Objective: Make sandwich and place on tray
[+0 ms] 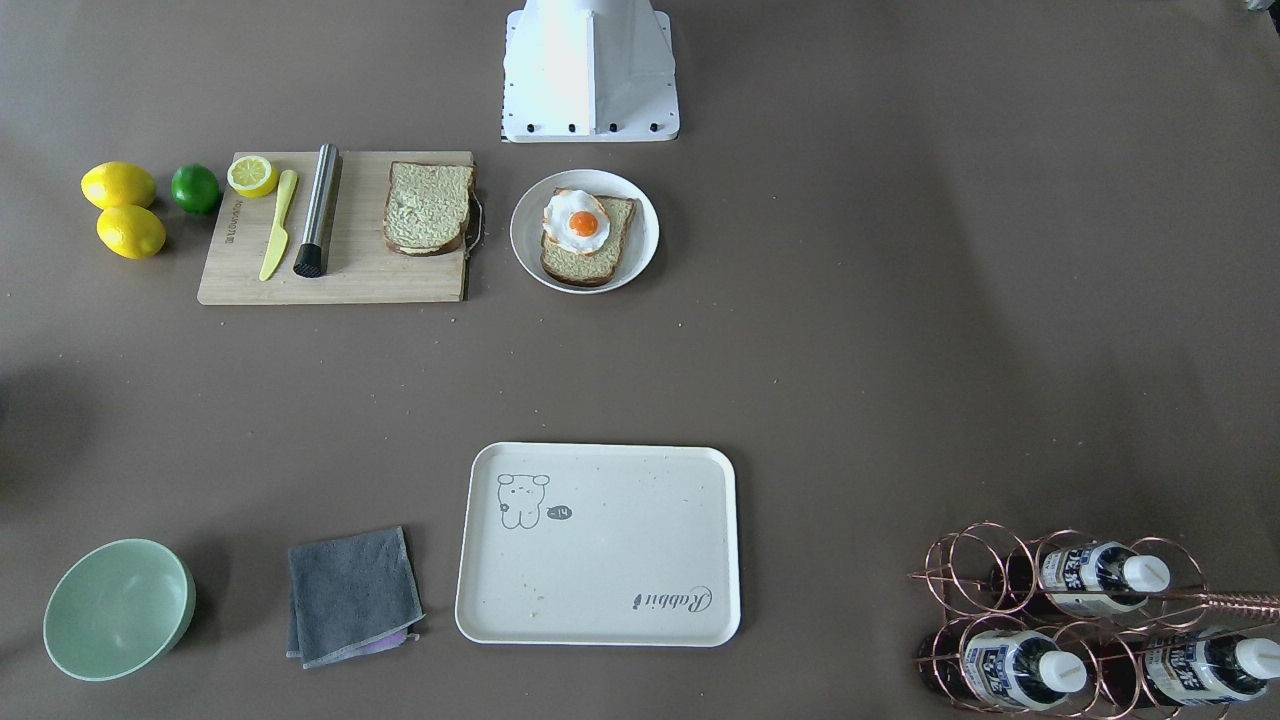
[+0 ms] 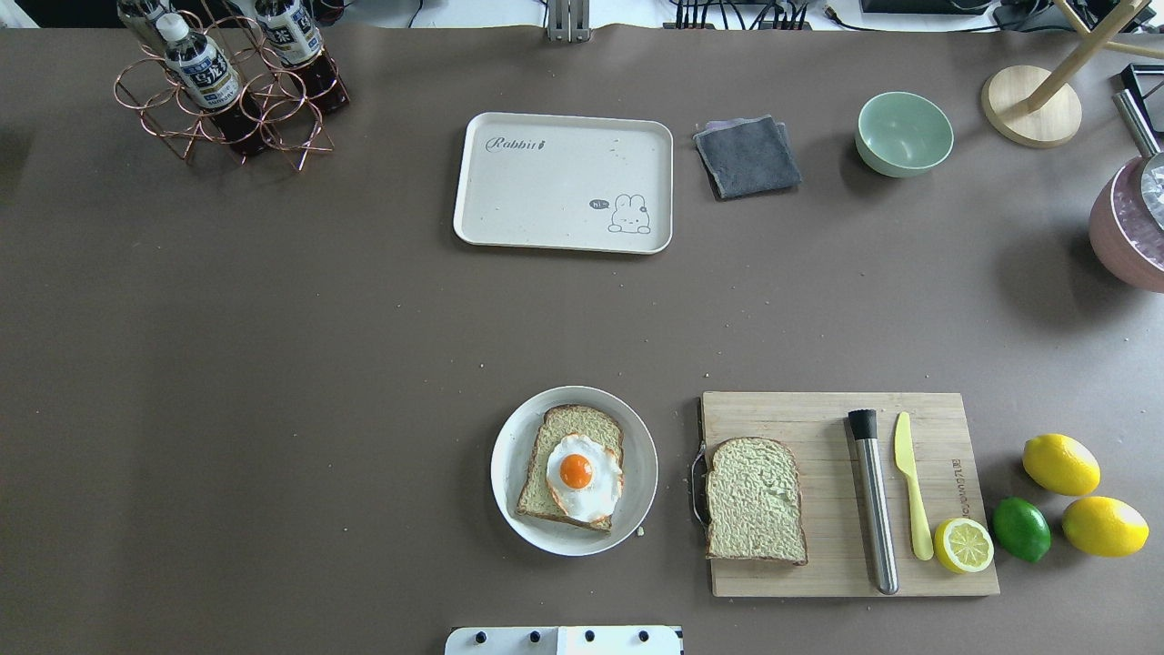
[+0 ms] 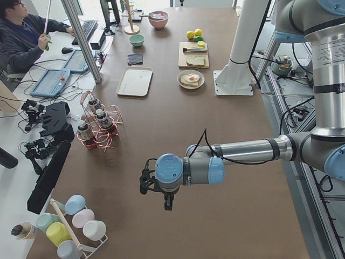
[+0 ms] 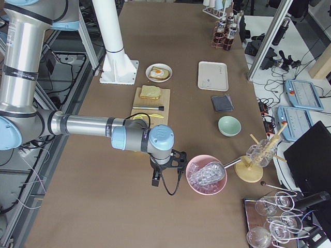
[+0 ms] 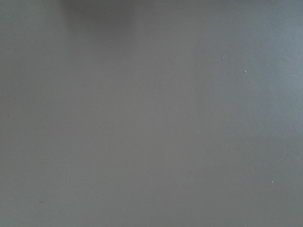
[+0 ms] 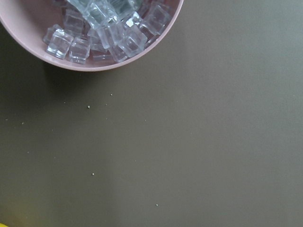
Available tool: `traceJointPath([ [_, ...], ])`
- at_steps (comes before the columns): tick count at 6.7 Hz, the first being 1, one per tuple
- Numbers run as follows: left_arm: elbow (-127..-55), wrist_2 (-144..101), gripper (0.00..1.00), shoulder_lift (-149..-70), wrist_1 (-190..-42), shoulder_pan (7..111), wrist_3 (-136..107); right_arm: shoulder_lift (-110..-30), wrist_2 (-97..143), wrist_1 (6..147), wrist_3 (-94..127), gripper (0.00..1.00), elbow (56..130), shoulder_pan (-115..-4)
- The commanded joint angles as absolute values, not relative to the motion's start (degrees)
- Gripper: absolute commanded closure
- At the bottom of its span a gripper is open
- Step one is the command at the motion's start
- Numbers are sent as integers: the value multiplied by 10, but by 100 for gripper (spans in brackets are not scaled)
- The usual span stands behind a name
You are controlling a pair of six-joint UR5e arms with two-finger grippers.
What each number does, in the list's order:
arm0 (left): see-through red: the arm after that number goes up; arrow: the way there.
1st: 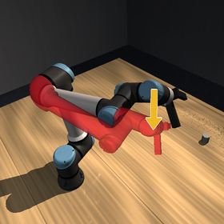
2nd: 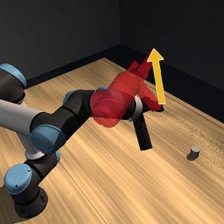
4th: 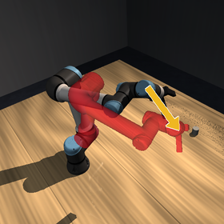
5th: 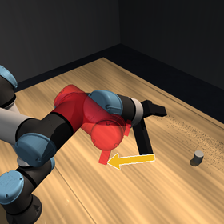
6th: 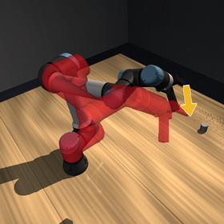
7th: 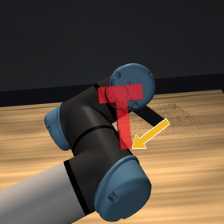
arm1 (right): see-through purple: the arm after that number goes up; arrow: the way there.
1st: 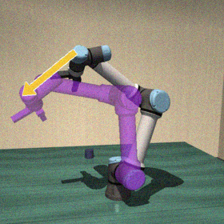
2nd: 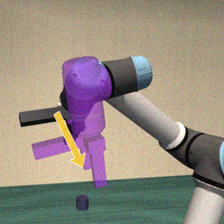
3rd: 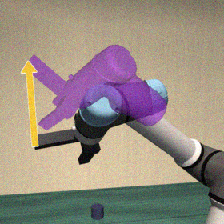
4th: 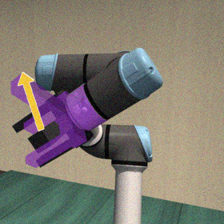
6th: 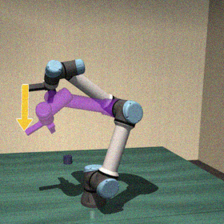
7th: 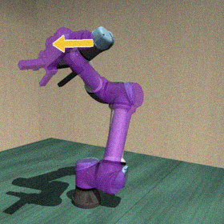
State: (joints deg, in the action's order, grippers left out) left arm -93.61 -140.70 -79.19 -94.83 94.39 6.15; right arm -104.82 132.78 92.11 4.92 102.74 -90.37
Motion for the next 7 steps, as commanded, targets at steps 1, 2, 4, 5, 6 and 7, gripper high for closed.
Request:
traceJointPath([
  [1,-936,-1407,2,-792,-948,944,62,-1049,1328,921,49,0,1027,-904],
  [2,-936,-1407,2,-792,-948,944,62,-1050,1328,921,49,0,1027,-904],
  [4,-938,-1407,2,-762,-995,944,61,-1051,1328,921,49,0,1027,-904],
  [5,-937,-1408,2,-745,-1047,944,59,-1051,1328,920,49,0,1027,-904],
  [6,-939,-1408,2,-742,-1055,944,56,-1051,1328,921,49,0,1027,-904],
  [7,-939,-1407,2,-750,-1053,944,55,-1051,1328,920,49,0,1027,-904],
])
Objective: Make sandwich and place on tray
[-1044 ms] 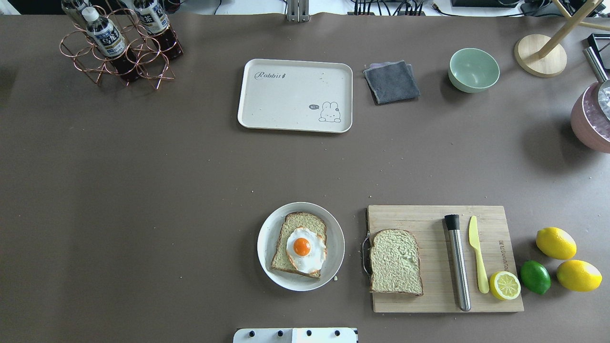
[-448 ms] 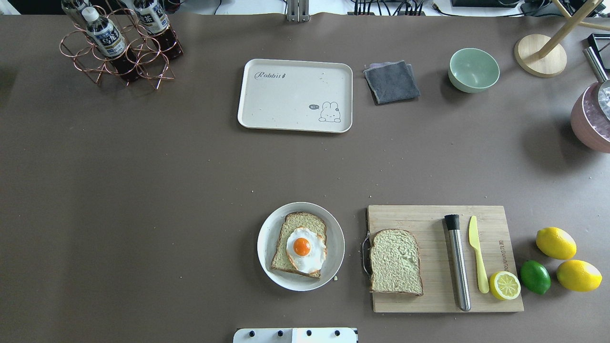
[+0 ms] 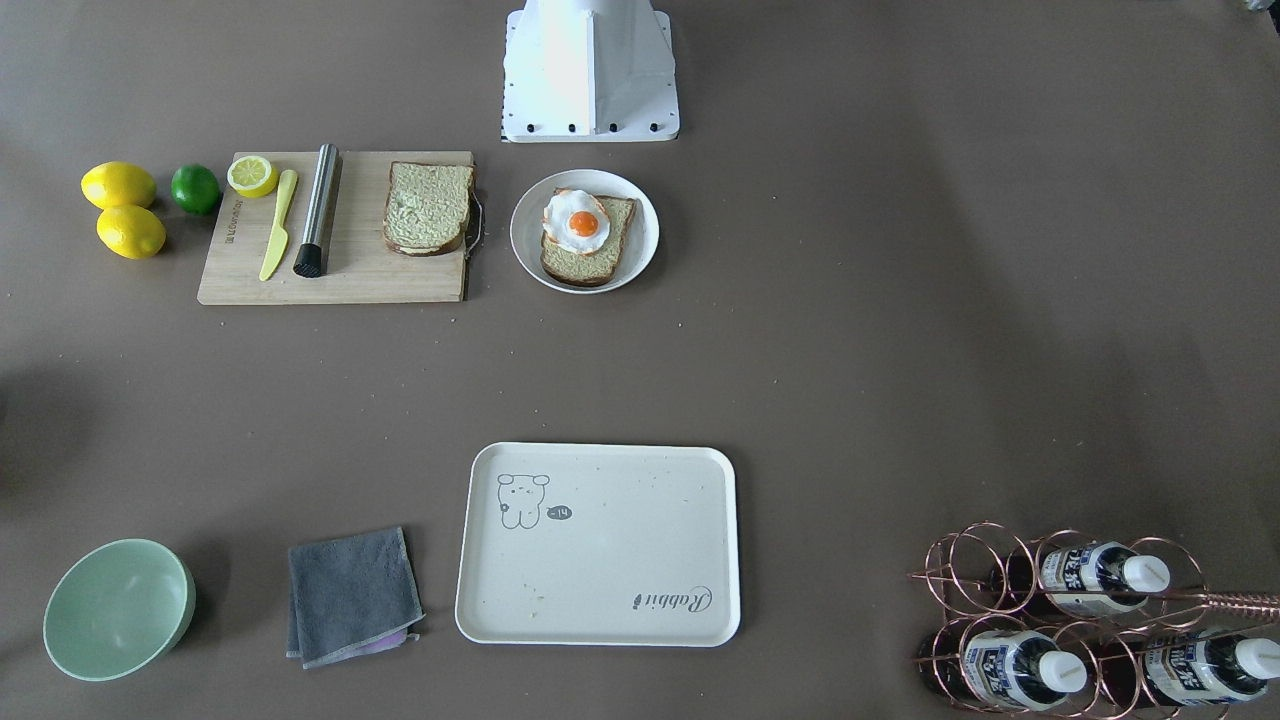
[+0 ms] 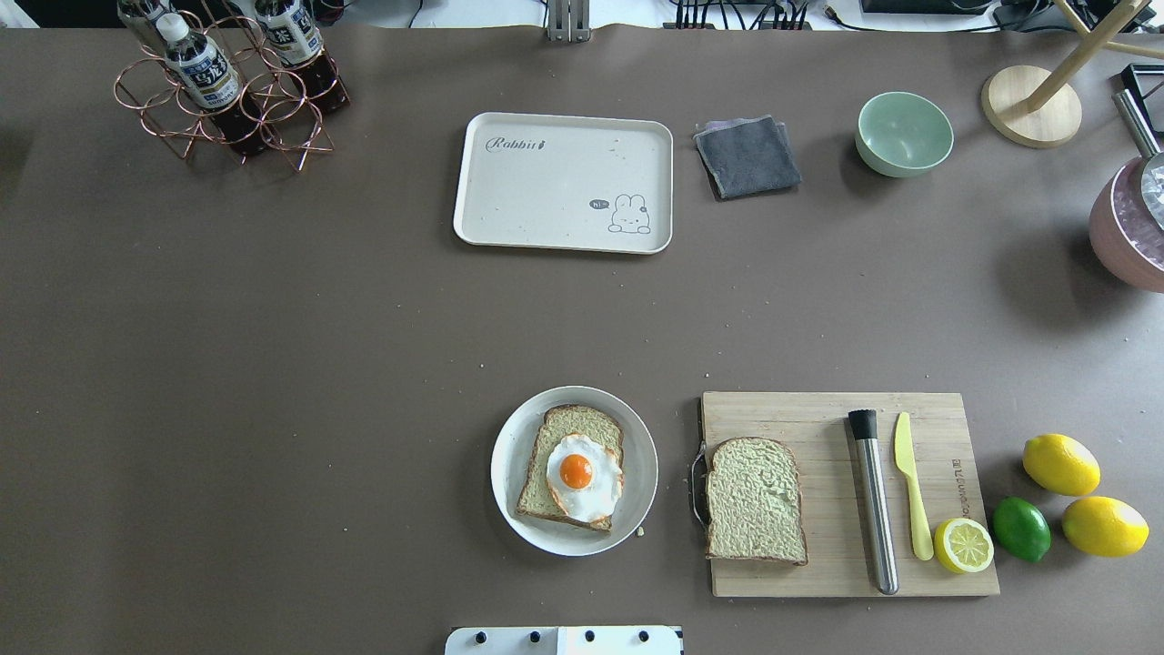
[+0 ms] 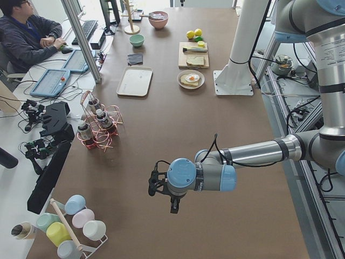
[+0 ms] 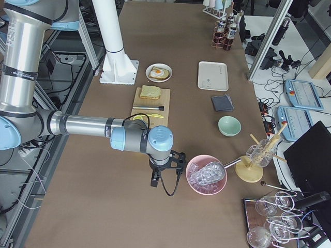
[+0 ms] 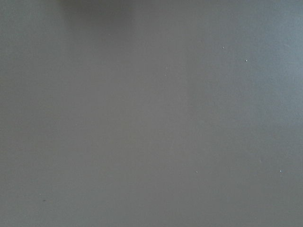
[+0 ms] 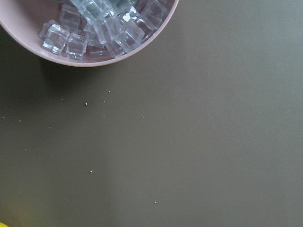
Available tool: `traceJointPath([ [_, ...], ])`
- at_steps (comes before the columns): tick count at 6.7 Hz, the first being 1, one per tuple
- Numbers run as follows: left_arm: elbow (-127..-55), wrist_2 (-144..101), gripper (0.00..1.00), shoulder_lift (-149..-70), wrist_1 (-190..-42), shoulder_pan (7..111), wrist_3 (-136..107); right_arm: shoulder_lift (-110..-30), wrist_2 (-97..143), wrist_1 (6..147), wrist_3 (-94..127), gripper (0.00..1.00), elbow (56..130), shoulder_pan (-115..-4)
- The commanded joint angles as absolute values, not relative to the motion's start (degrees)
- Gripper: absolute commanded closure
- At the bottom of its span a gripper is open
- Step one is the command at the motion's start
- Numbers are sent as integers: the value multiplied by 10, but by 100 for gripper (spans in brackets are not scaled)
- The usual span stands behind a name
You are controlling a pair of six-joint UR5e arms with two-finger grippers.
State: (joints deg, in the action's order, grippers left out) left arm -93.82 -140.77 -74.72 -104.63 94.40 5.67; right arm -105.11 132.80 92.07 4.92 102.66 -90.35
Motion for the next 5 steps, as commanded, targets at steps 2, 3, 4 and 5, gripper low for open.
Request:
traceJointPath([
  [2,-938,-1414,2,-782,-1001,944,52,-1051,1333,920,49,0,1027,-904],
  [3,-937,-1413,2,-800,-969,944,52,-1051,1339,919,49,0,1027,-904],
  [4,-937,-1413,2,-814,-946,943,52,-1051,1340,919,49,0,1027,-904],
  [5,-937,-1413,2,-834,-909,943,52,-1051,1342,919,49,0,1027,-904],
])
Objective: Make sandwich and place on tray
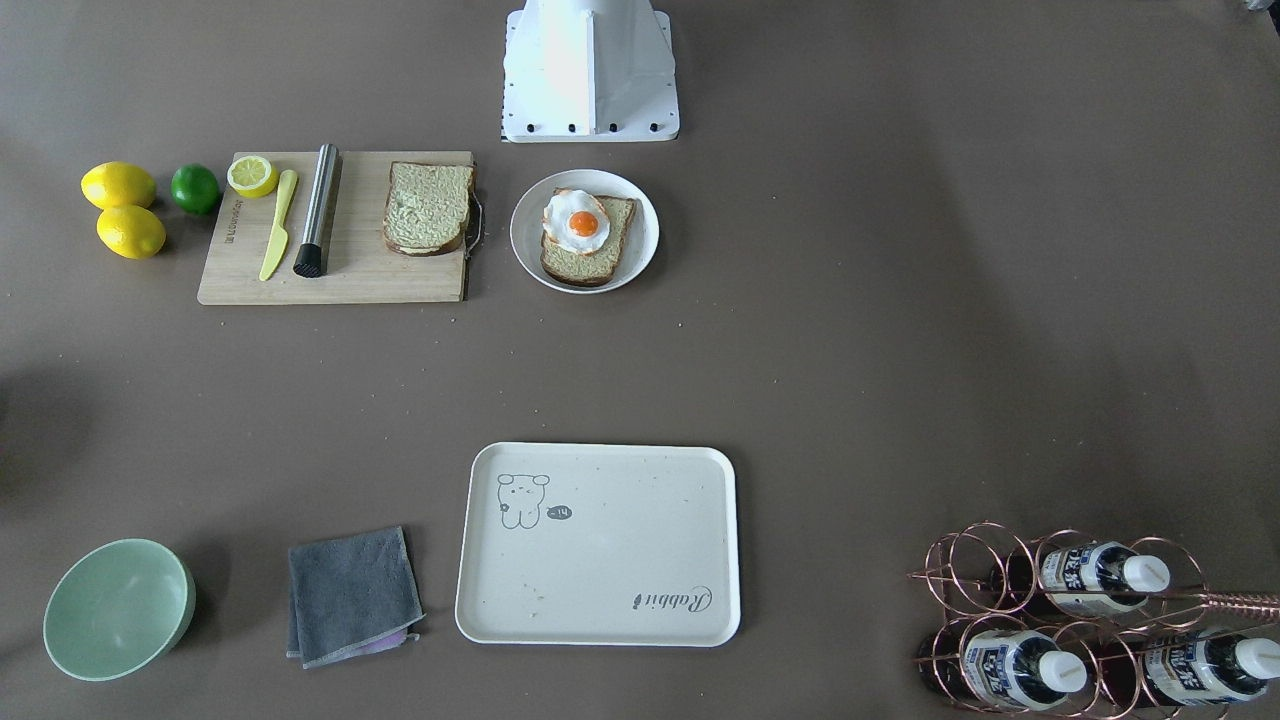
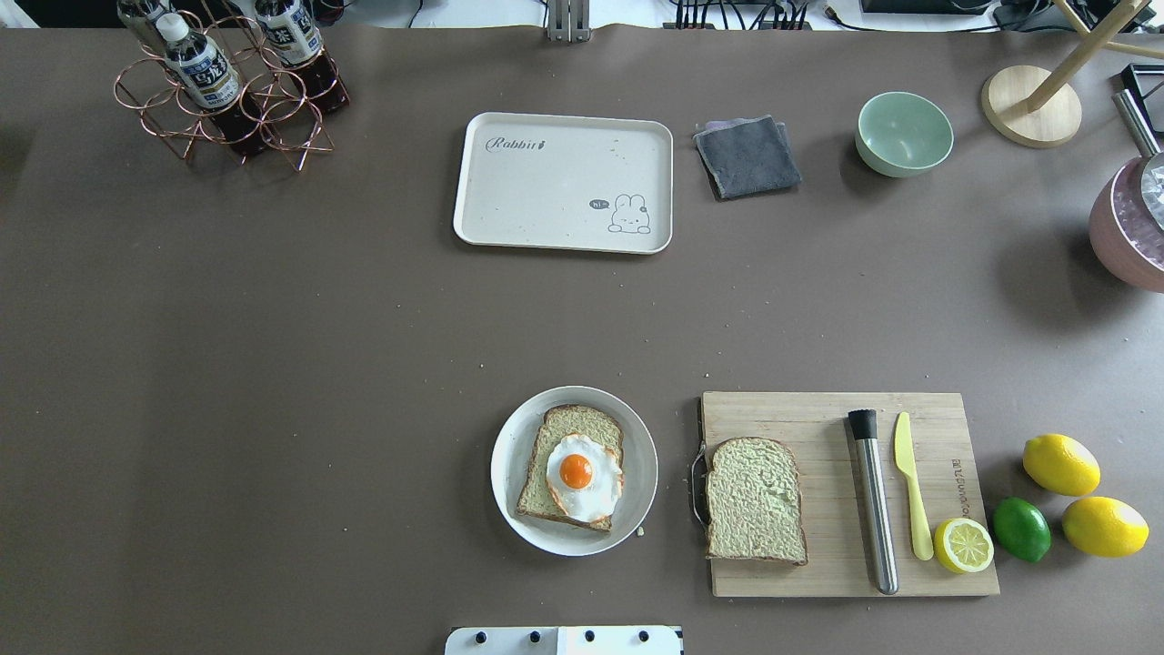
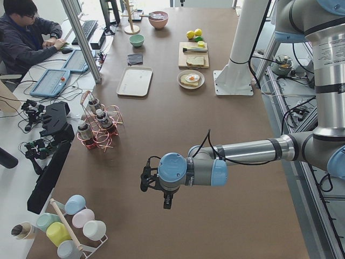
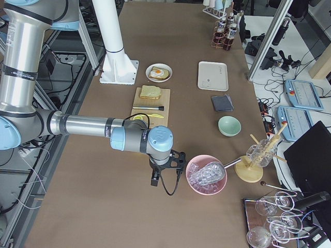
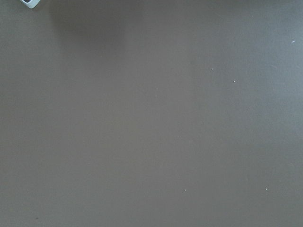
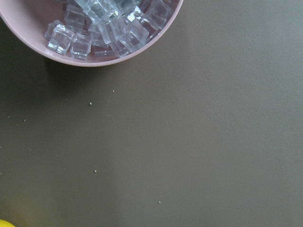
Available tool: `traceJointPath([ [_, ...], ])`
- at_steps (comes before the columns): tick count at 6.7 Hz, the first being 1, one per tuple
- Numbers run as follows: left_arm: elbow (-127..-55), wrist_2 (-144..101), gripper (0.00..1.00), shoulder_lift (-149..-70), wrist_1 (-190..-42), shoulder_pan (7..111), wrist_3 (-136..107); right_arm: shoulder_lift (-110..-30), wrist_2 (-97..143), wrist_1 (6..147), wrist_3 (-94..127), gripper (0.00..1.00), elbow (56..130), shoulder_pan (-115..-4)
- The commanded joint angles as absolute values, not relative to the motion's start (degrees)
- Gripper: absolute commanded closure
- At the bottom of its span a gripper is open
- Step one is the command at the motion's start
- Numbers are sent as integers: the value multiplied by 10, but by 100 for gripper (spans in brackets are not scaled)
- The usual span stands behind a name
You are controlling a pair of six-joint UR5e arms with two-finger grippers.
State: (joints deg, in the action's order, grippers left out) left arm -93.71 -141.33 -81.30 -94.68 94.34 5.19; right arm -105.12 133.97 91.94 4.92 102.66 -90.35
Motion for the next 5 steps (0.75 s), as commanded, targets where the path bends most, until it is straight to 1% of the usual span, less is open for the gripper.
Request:
traceJointPath([
  [1,-940,-1414,2,-838,-903,943,53,-1049,1342,918,49,0,1029,-904],
  [3,-962,-1415,2,-836,-903,944,54,-1042,1341,918,50,0,1034,-904],
  [5,-1011,-1417,2,-841,-918,944,54,-1041,1343,773,52,0,1034,-904],
])
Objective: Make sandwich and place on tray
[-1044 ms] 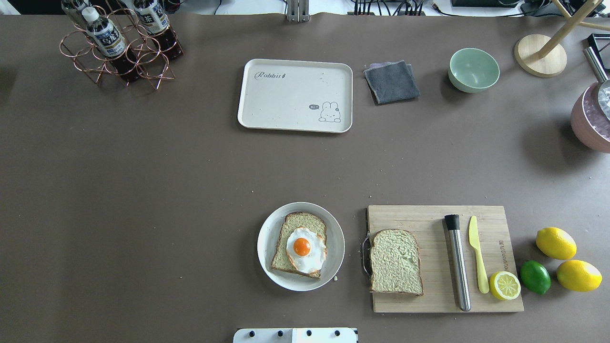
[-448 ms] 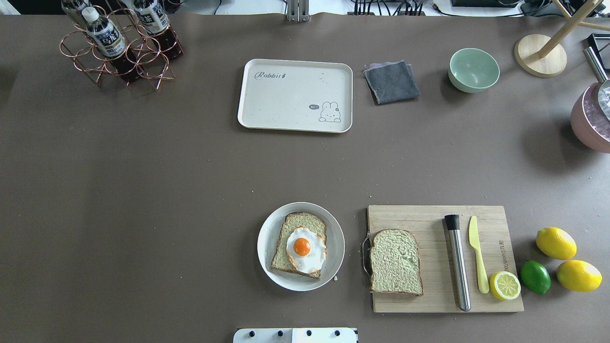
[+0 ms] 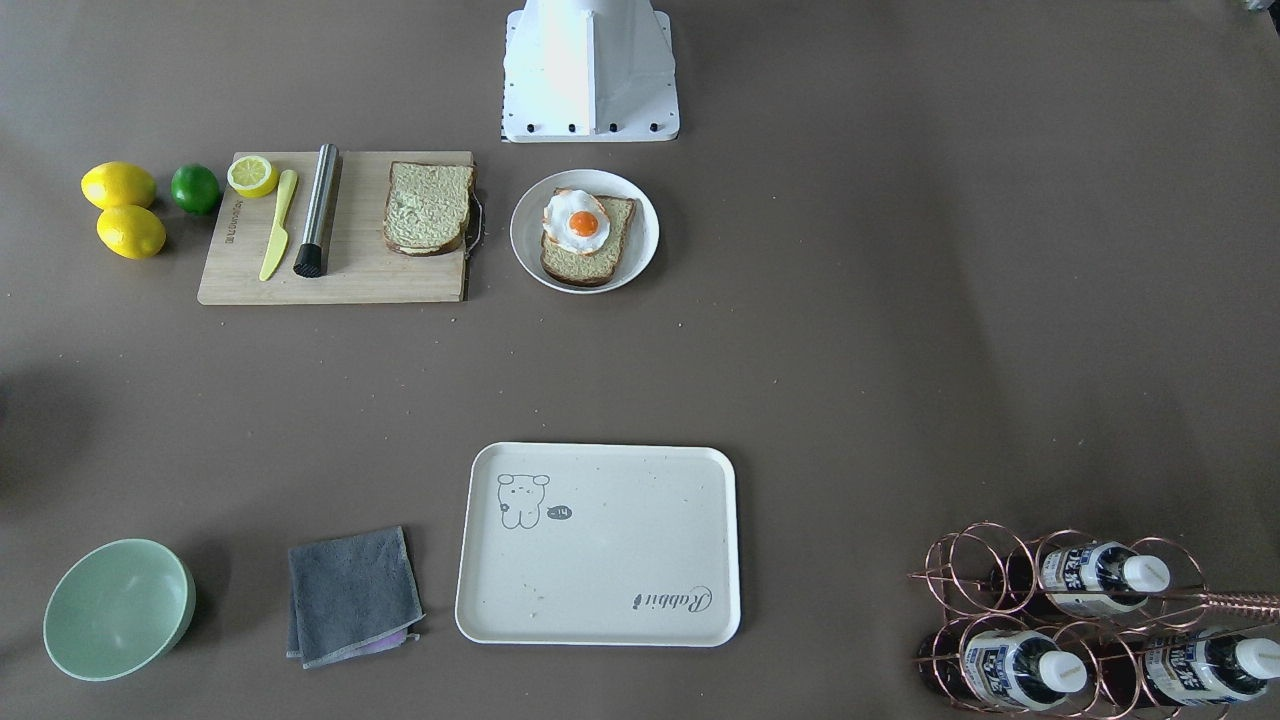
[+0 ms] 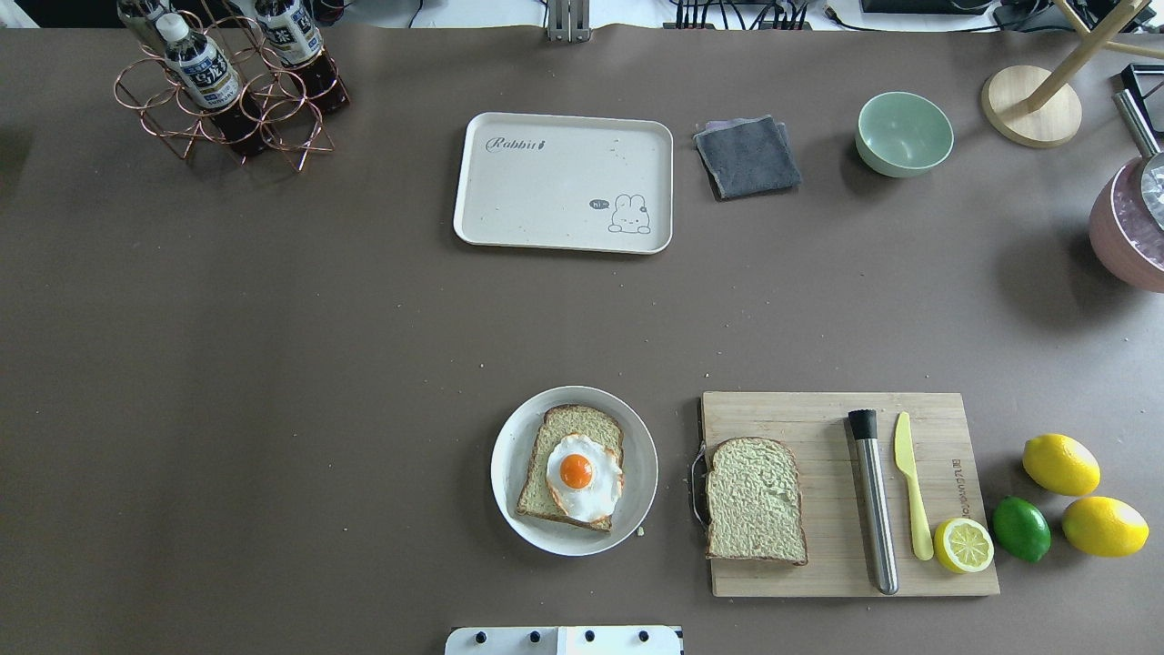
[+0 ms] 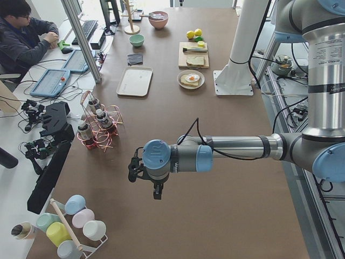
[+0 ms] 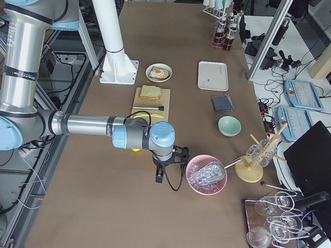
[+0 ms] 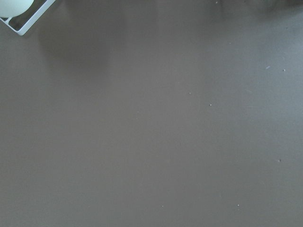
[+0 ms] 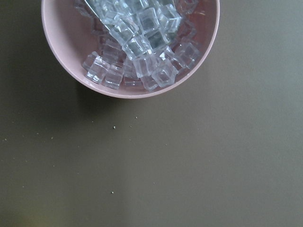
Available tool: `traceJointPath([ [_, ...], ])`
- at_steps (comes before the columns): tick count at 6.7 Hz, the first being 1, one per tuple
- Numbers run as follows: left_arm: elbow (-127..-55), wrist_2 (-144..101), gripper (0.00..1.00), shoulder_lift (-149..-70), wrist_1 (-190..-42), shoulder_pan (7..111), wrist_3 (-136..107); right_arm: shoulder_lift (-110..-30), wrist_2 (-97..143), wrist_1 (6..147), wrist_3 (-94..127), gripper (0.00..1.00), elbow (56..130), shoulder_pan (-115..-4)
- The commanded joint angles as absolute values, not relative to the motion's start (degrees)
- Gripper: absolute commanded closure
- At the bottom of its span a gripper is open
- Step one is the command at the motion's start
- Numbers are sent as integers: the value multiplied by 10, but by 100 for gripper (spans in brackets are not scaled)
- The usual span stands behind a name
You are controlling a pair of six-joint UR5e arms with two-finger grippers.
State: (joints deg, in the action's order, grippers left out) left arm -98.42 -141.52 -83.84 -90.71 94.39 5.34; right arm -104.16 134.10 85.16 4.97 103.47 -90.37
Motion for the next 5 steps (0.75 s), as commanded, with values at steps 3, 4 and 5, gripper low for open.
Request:
traceJointPath([
  [3,-1049,-1416,2,-869,-1117,915,13,-1035,1378,647,74,0,1045,-904],
  [4,-1048,-1411,2,-890,-1137,876,4,-1025,1418,605,89,0,1044,-894],
  [5,-1047,-1407,2,-913,-1136,857,-33,-1007,1464,600,165,0,1046,-881],
])
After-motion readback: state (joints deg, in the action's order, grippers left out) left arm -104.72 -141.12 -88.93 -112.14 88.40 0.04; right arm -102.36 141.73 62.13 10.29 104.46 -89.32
